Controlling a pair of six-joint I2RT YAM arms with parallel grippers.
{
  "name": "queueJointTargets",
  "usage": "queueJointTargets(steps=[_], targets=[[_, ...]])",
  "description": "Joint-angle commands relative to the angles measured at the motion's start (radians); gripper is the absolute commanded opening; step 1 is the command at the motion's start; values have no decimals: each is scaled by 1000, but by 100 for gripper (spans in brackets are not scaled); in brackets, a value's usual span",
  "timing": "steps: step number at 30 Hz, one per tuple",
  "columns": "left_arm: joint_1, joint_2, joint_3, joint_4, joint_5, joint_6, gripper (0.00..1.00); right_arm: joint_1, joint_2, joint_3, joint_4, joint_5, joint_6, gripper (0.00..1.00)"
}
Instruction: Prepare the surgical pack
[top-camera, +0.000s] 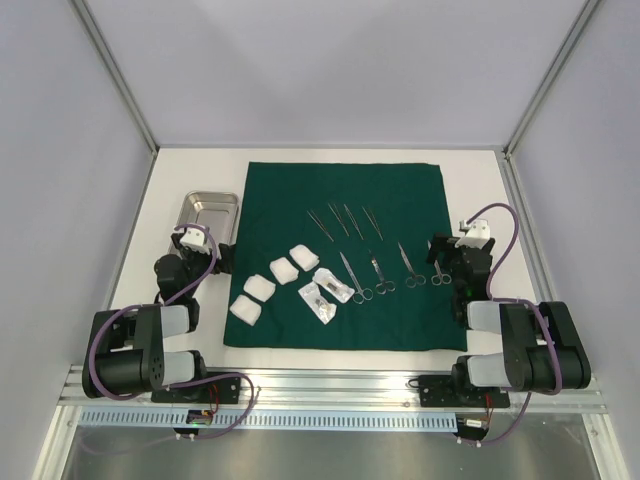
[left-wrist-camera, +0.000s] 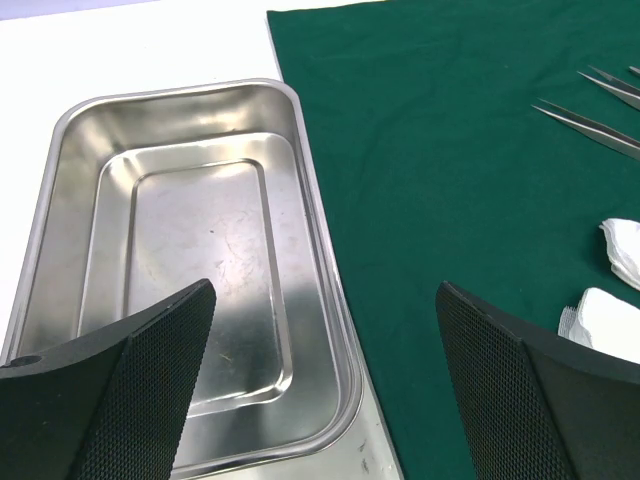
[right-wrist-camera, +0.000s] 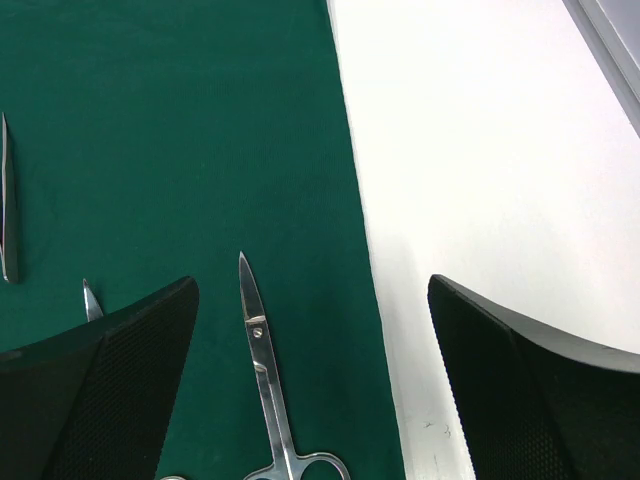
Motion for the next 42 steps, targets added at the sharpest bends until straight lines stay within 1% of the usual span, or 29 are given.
queueJointTargets(steps=[1,9,11,12,13,14,15,17,18,19,20,21,22,23,24,25,26,28,29,30,31,32,35,36,37,38,40,41,42], targets=[[3,6,24,45,24,11,100,-2,-13,23,61,-3,-1,100],[-2,0,30,25,30,19,100,-2,-42,35,55,-6,-7,100],[-2,-6,25,38,32,21,100,-1,-133,84,-127,-4,0,100],[-2,-23,31,-8,51,33,100,-1,-164,156,-292,-1,8,100],[-2,-49,47,-55,53,37,100,-2,-192,192,-369,9,54,100],[-2,-39,42,-16,49,27,100,-1,-235,225,-438,9,72,99],[-2,-29,38,1,41,24,100,-2,-252,294,-553,-6,88,92],[-2,-46,39,-22,42,22,100,-1,-284,362,-658,-92,134,82],[4,-61,48,-48,47,16,100,2,-287,417,-743,-168,151,72],[9,-160,124,-167,74,27,100,7,-292,449,-781,-194,163,68],[10,-207,178,-393,85,39,100,13,-288,476,-816,-213,180,60],[13,-242,238,-494,122,56,100,39,-284,533,-897,-215,184,56],[13,-235,387,-611,151,85,99,56,-277,560,-931,-207,189,53],[13,-221,465,-842,171,115,98,73,-262,586,-965,-196,188,47],[13,-201,535,-941,206,148,96,108,-249,620,-1029,-166,191,46],[13,-168,659,-1038,213,158,92,125,-237,678,-1063,-156,194,45],[13,-154,716,-1205,208,168,91,137,-203,716,-1095,-150,197,42],[13,-126,854,-1345,156,194,90,174,-160,829,-1210,-138,200,41],[13,-121,892,-1463,106,206,90,198,-112,868,-1290,-130,200,39],[13,-120,950,-1514,78,238,91,212,-84,905,-1325,-86,194,39],[13,-118,973,-1603,49,255,92,225,-24,943,-1358,-77,191,39],[13,-118,993,-1642,2,278,94,235,7,1007,-1405,-70,183,39],[15,-123,1024,-1709,-89,263,100,271,143,1133,-1457,-78,148,41],[15,-121,1024,-1714,-185,251,100,277,183,1164,-1468,-89,135,41],[20,-120,1025,-1729,-226,246,100,278,262,1195,-1482,-96,119,42],[26,-117,1024,-1739,-261,251,100,277,306,1273,-1512,-106,108,43],[41,-106,1019,-1757,-263,252,100,277,440,1359,-1554,-106,86,43],[43,-103,1019,-1760,-264,251,100,277,487,1405,-1607,-113,79,43],[46,-88,1018,-1763,-264,249,100,277,534,1506,-1637,-119,73,43]])
